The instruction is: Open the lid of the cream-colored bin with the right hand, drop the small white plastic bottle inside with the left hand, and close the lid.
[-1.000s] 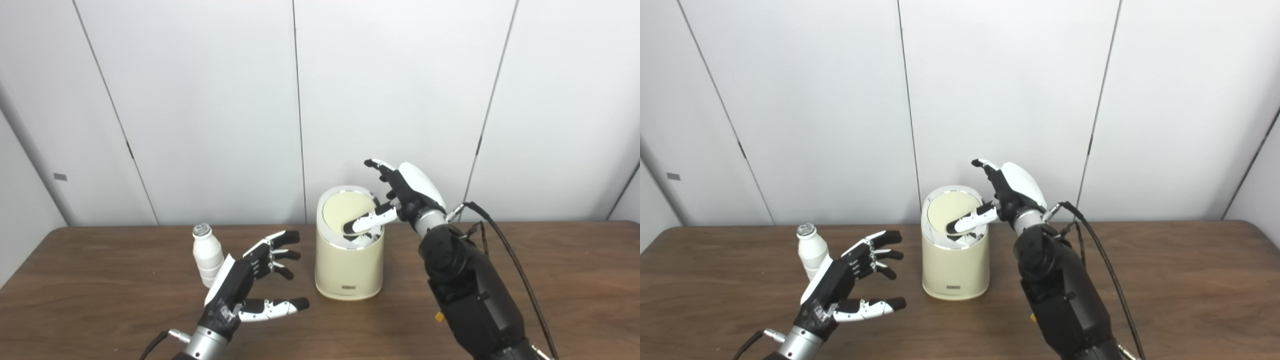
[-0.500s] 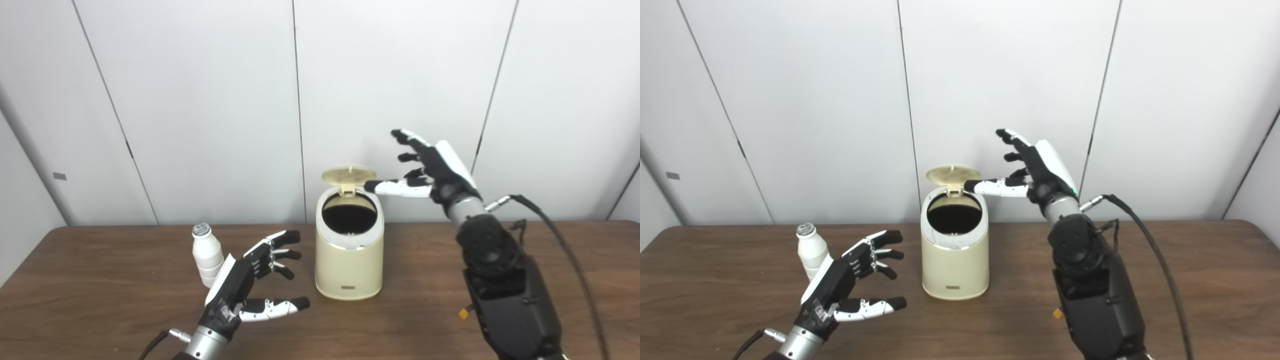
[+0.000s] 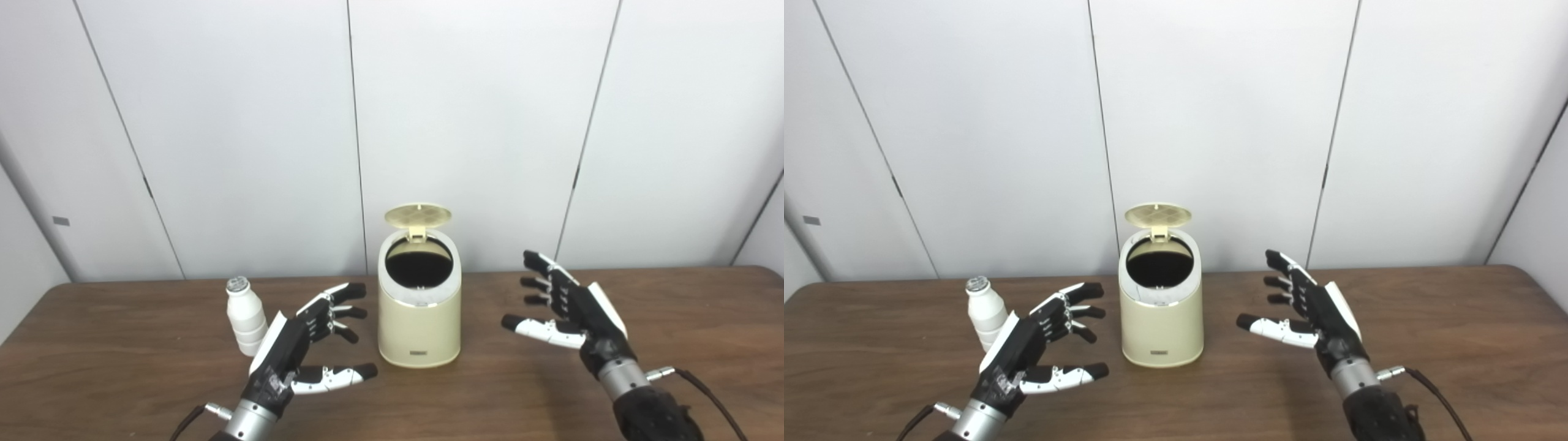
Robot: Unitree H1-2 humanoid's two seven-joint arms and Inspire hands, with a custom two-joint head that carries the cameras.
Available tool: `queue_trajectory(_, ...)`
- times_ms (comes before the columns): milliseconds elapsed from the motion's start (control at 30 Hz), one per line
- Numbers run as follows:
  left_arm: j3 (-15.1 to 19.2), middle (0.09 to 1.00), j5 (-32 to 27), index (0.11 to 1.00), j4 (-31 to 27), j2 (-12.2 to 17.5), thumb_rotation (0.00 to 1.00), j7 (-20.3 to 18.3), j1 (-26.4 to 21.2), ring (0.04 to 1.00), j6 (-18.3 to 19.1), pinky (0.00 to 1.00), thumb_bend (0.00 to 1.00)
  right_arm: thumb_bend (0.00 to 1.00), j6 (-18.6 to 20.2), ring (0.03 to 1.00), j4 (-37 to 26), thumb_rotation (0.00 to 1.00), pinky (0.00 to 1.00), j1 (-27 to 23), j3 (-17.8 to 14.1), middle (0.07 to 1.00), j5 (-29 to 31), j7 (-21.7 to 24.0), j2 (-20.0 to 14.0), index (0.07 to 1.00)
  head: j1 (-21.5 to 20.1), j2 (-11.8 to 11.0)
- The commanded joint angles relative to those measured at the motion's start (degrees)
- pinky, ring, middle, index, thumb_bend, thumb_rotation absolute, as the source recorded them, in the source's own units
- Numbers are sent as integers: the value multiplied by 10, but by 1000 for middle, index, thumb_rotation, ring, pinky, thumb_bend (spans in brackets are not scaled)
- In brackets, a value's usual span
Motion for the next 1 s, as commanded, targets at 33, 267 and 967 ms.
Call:
queue_trajectory(33, 7, 840, -5, 837, -23, 2, 13, 6, -13, 736, -13, 574, 724, 859, -44, 873, -7, 282, 837, -14, 0, 933, 25, -8, -3, 905, 25, -4)
queue_trajectory(267, 5, 829, 9, 826, -39, -7, 25, 16, -8, 725, -10, 571, 707, 819, -100, 894, 31, 264, 880, -2, 0, 948, 46, -11, -10, 933, 97, -11)
queue_trajectory(967, 84, 708, 88, 743, -182, -19, 0, 104, 58, 626, 59, 542, 657, 782, -142, 884, 49, 120, 880, 11, 8, 951, 30, -35, -32, 932, 148, -17)
